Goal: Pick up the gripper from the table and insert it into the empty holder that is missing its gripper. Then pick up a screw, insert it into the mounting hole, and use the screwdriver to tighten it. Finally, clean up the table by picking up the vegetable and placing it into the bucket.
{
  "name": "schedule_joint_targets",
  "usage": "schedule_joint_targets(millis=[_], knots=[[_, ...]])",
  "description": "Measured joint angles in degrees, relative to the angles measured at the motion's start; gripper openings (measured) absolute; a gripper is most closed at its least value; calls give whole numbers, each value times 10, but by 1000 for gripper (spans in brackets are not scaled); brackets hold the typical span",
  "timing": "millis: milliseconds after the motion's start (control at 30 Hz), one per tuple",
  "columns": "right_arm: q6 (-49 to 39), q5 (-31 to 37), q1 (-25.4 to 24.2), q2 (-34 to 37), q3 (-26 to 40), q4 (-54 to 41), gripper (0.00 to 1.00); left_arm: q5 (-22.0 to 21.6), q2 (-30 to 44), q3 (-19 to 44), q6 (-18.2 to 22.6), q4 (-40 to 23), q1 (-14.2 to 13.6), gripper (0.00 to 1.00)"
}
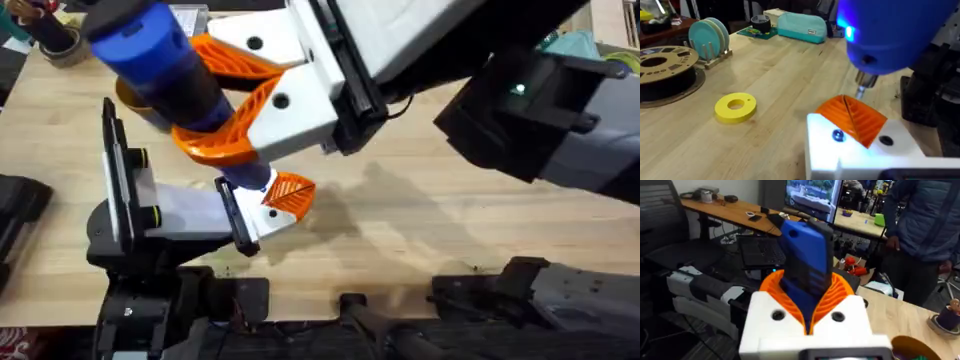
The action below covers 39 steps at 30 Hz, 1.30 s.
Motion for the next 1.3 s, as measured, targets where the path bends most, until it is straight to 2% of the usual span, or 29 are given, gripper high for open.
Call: schedule_joint_targets(millis=[667, 1300], knots=[[-5, 0, 4, 36, -1, 9, 23, 0, 0, 0, 0, 0, 0, 4], [-5, 1, 8, 36, -12, 9, 23, 0, 0, 0, 0, 0, 0, 4]])
